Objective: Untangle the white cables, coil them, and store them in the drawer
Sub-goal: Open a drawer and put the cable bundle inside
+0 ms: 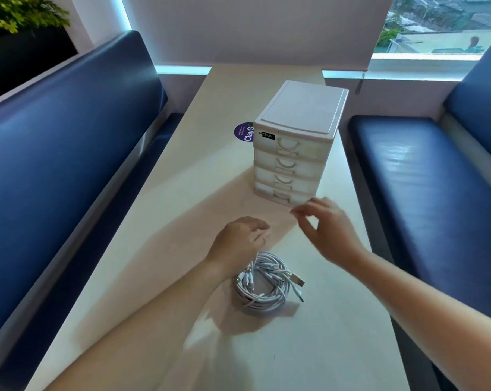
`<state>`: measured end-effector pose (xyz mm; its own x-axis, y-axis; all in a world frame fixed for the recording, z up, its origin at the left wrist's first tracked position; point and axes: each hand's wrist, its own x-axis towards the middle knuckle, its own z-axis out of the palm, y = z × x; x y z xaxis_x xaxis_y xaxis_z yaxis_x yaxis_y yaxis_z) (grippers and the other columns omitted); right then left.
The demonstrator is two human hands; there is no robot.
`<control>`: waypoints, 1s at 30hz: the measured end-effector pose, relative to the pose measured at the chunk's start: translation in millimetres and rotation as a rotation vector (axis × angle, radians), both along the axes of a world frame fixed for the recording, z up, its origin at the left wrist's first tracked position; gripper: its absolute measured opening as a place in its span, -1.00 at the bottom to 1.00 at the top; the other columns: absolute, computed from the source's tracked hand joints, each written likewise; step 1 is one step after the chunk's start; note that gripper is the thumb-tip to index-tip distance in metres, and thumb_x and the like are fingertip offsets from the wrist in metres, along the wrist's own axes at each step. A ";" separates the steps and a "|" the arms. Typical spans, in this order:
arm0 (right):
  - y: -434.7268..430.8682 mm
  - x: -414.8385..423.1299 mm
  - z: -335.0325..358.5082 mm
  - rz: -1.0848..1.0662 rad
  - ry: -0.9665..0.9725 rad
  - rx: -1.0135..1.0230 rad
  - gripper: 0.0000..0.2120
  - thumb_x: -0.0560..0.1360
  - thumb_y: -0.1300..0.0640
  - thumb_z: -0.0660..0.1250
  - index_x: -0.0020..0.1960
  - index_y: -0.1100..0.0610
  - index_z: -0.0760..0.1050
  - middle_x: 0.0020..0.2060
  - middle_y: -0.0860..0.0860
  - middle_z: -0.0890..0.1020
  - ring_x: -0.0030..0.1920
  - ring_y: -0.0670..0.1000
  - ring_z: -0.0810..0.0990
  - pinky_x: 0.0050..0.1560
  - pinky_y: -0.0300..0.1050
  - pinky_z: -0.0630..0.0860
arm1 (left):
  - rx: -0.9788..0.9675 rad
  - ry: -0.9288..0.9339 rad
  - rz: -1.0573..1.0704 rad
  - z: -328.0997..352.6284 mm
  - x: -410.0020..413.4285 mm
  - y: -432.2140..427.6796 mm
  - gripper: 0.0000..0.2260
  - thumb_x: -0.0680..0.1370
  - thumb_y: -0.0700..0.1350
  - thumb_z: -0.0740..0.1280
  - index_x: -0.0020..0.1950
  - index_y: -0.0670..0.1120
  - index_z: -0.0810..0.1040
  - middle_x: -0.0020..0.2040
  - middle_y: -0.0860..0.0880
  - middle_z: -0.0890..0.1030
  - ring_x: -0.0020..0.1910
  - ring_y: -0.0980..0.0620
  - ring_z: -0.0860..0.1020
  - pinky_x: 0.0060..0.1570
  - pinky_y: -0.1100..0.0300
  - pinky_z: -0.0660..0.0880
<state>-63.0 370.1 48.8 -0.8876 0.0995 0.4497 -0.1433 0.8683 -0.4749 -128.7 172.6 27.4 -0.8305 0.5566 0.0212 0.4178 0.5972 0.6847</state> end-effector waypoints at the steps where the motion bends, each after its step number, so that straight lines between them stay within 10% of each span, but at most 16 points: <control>1: 7.8 -8.3 14.3 -0.018 0.094 0.032 -0.91 0.49 0.20 0.36 -0.08 0.10 0.64 -0.20 -0.02 0.63 -0.17 0.04 0.49 -0.08 -0.17 0.41 | 0.058 0.009 0.035 8.4 -6.6 5.2 -0.82 0.57 -0.04 0.35 0.13 -0.01 0.64 0.11 0.05 0.64 0.07 0.13 0.56 0.16 0.20 0.46; 6: 46.9 -53.2 70.8 -0.098 0.349 0.191 -0.90 0.49 0.15 0.34 -0.06 0.12 0.62 -0.15 0.02 0.58 -0.09 0.13 0.45 0.04 -0.18 0.34 | 0.173 0.132 0.138 36.4 -38.7 34.0 -0.88 0.53 -0.11 0.39 0.04 -0.04 0.67 -0.01 0.00 0.66 -0.02 0.05 0.61 0.04 0.15 0.51; 22: 76.5 -94.6 72.5 -0.078 0.195 0.192 -0.87 0.50 -0.02 0.37 -0.01 -0.01 0.63 -0.10 -0.09 0.61 -0.08 0.00 0.51 -0.02 -0.20 0.41 | -0.040 0.345 0.078 31.1 -91.2 85.6 -0.73 0.61 -0.02 0.28 0.30 0.08 0.58 0.19 0.05 0.57 0.17 -0.05 0.46 0.09 0.18 0.35; 30: 75.1 -95.4 66.6 -0.101 0.211 0.224 -0.84 0.52 -0.02 0.35 0.02 0.02 0.62 -0.08 -0.07 0.60 -0.09 0.04 0.51 -0.03 -0.21 0.40 | -0.051 0.570 0.074 10.7 -87.3 86.3 -0.78 0.48 -0.03 0.42 0.11 0.04 0.59 -0.14 0.05 0.63 -0.17 -0.07 0.60 -0.24 0.13 0.48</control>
<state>-158.4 445.2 115.4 -0.7631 0.0599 0.6435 -0.1264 0.9626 -0.2395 -216.0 258.9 38.1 -0.7326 0.5095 0.4515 0.6681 0.6651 0.3335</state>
